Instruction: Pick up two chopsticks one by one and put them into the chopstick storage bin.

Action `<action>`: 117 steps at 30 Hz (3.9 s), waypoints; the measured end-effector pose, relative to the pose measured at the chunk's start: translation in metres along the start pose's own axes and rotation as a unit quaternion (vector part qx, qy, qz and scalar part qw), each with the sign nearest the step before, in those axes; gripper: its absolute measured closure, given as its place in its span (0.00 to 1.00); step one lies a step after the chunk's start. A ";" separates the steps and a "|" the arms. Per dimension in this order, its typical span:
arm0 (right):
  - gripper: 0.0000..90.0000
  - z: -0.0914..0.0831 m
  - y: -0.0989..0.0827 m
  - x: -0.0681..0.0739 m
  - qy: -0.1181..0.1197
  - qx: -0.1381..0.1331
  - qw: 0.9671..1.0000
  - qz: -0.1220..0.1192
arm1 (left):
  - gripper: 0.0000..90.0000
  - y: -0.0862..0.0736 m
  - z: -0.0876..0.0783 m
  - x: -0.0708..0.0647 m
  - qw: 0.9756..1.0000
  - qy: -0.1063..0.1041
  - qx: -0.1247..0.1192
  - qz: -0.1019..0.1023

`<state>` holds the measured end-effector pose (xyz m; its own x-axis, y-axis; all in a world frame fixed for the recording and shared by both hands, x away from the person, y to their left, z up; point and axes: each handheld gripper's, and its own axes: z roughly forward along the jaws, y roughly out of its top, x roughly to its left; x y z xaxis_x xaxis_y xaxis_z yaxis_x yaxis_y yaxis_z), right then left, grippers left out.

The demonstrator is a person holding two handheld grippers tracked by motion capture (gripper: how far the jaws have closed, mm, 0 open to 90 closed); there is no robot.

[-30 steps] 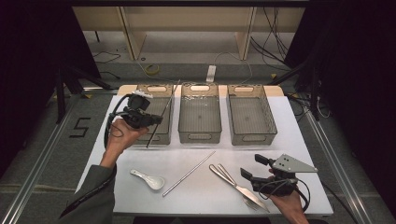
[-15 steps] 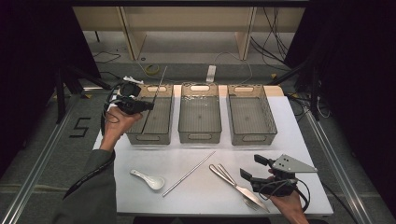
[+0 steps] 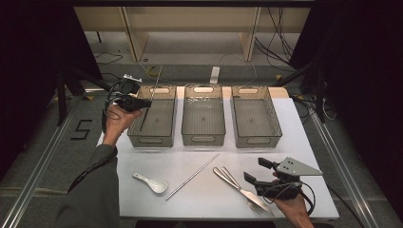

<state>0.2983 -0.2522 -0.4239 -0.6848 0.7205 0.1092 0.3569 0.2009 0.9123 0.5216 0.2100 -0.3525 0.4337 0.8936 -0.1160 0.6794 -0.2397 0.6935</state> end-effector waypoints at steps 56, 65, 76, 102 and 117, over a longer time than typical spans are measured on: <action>0.28 0.000 0.000 0.001 -0.002 0.004 1.000 -0.004 | 0.30 -0.059 -0.014 -0.026 0.999 -0.031 -0.001 -0.040; 0.28 0.001 0.001 0.002 0.000 0.004 1.000 -0.008 | 0.25 -0.066 -0.011 -0.047 0.999 -0.050 0.011 -0.014; 0.28 0.001 0.001 0.002 -0.001 0.005 1.000 -0.009 | 0.23 -0.080 0.003 -0.083 0.995 -0.061 0.062 0.046; 0.28 0.003 0.000 0.002 0.002 0.011 1.000 -0.011 | 0.40 -0.122 0.022 -0.150 0.964 -0.107 0.205 0.131; 0.28 0.004 0.000 0.002 0.002 0.014 1.000 -0.014 | 0.56 -0.129 0.033 -0.164 0.954 -0.113 0.238 0.141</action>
<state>0.2991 -0.2482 -0.4250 -0.6964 0.7125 0.0858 0.3561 0.2393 0.9033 0.3820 0.0820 -0.4462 0.7187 0.6767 -0.1598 0.6856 -0.6515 0.3249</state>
